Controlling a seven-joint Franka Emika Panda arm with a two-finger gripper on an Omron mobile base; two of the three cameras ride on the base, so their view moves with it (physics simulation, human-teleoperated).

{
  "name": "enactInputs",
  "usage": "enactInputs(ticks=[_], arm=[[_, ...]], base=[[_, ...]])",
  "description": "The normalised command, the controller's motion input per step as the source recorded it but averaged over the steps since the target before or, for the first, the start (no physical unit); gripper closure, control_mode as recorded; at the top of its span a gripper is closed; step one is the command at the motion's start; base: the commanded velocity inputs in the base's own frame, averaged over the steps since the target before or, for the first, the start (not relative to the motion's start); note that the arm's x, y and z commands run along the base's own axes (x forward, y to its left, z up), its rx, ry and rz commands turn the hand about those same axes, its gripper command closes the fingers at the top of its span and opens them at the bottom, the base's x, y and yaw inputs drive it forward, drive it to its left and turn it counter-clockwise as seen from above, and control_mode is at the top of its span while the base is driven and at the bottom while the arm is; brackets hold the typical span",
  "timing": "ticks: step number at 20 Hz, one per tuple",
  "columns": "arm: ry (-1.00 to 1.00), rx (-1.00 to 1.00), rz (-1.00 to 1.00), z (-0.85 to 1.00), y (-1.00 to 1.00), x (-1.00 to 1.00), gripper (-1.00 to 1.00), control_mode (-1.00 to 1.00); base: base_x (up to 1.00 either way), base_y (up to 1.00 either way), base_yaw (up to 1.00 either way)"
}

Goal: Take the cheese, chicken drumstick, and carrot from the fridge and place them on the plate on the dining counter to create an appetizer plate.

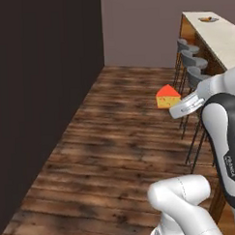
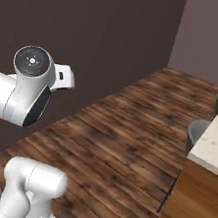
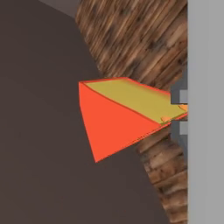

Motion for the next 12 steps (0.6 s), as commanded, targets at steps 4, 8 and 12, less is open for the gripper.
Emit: enactInputs(ticks=[4,8,12], arm=[[0.0,0.0,0.0,0.0,0.0,0.0,1.0,1.0],[0.0,0.0,0.0,0.0,0.0,0.0,1.0,1.0],[0.0,0.0,0.0,0.0,0.0,0.0,1.0,1.0]], base=[[0.65,0.57,-0.45],[0.67,0.59,-0.45],[0.72,0.61,-0.44]])
